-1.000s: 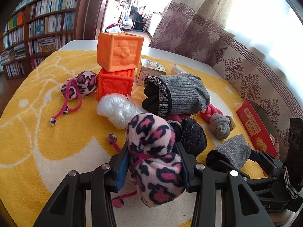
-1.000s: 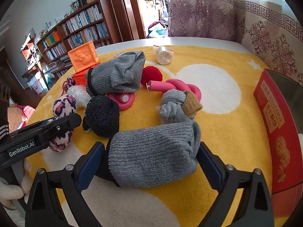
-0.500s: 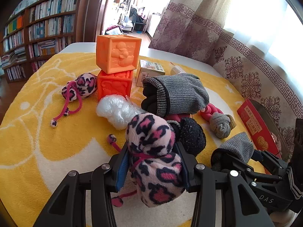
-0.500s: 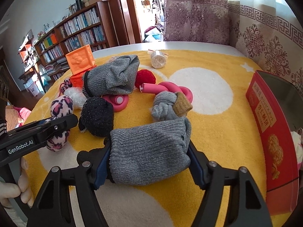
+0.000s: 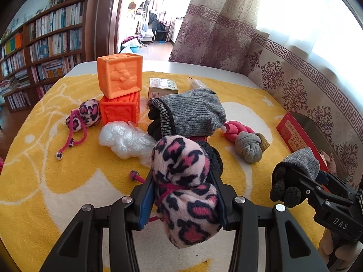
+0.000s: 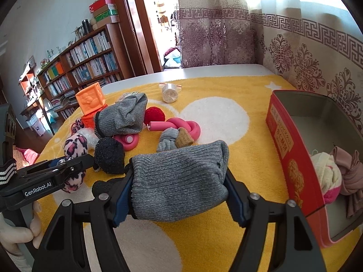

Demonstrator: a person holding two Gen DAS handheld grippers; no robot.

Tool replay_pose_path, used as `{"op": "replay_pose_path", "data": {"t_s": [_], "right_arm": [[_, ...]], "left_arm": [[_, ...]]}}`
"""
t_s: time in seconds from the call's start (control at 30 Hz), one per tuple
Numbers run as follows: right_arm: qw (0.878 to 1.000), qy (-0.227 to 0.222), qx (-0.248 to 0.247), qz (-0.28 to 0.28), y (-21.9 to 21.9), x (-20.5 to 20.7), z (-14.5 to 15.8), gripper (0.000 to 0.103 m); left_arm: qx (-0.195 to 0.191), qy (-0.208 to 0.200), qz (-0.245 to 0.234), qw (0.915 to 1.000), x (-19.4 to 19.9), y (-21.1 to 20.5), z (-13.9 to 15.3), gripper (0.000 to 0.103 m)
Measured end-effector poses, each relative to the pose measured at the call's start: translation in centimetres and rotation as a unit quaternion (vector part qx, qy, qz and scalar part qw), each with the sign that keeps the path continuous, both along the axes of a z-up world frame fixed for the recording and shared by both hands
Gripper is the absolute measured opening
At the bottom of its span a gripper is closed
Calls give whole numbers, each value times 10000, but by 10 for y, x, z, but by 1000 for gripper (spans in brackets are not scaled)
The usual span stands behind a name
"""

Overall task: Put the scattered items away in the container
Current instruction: 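Carry both items over the red box and release them inside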

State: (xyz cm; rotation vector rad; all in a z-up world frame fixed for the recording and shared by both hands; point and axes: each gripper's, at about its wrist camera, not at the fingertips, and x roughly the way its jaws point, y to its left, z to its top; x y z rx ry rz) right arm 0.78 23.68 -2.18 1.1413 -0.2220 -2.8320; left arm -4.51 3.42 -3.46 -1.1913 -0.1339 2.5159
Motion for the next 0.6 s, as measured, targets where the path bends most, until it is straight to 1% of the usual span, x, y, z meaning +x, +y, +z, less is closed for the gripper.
{"op": "replay_pose_path", "data": {"t_s": [0.13, 0.27, 0.47, 0.6], "right_arm": [[9998, 156, -20, -93, 11, 8, 9, 74], [9986, 424, 29, -301, 28, 18, 24, 75], [9926, 779, 34, -930, 75, 34, 45, 75], [9867, 873, 82, -1366, 110, 48, 53, 75]], "left_arm": [[-52, 57, -109, 9999, 3, 12, 6, 47], [-108, 133, -261, 9995, 7, 28, 13, 47], [-167, 305, -566, 9978, 13, 56, 29, 47], [-184, 437, -814, 9956, 18, 80, 41, 47]]}}
